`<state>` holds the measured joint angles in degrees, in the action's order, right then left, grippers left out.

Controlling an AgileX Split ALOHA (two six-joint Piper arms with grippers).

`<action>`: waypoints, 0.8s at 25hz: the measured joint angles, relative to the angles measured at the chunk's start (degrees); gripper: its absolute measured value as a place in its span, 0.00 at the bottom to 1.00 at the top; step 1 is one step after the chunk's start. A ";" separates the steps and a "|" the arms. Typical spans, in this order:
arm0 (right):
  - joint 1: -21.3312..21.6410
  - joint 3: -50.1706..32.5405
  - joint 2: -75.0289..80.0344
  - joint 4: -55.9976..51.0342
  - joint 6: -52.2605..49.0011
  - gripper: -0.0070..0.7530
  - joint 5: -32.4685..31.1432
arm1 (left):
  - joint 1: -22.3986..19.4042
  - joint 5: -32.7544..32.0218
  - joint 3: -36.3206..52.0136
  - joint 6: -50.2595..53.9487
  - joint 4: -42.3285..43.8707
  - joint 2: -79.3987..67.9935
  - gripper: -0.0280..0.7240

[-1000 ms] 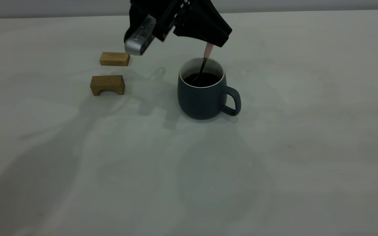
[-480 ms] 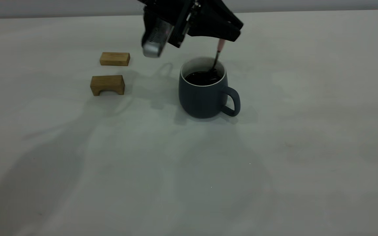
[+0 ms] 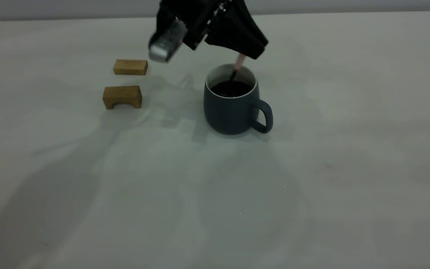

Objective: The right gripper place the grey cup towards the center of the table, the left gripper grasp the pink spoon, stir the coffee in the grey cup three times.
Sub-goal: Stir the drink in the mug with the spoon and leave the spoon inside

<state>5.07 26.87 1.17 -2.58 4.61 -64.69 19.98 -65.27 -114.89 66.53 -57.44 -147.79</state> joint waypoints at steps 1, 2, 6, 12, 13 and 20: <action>0.00 0.00 0.00 0.00 0.00 0.32 0.00 | 0.00 0.00 -1.12 -0.06 1.44 0.00 0.21; 0.00 0.00 0.00 0.00 0.00 0.32 0.00 | 0.00 0.00 -1.94 -0.61 2.47 0.00 0.21; 0.00 0.00 0.00 0.00 0.00 0.32 0.00 | 0.00 0.06 -2.63 -4.55 1.72 -0.39 0.21; 0.00 0.00 0.00 0.00 0.00 0.32 0.00 | 0.67 -0.46 -2.63 -8.64 -5.48 -2.82 0.21; 0.00 0.00 0.00 0.00 0.00 0.32 0.00 | 0.91 -1.10 -2.63 -8.46 -6.29 -2.96 0.21; 0.00 0.00 0.00 0.00 0.00 0.32 0.00 | 1.18 -1.62 -2.67 3.85 -3.17 -3.02 0.21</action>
<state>5.07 26.87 1.17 -2.58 4.61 -64.69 21.16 -66.89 -117.56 70.39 -60.61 -150.81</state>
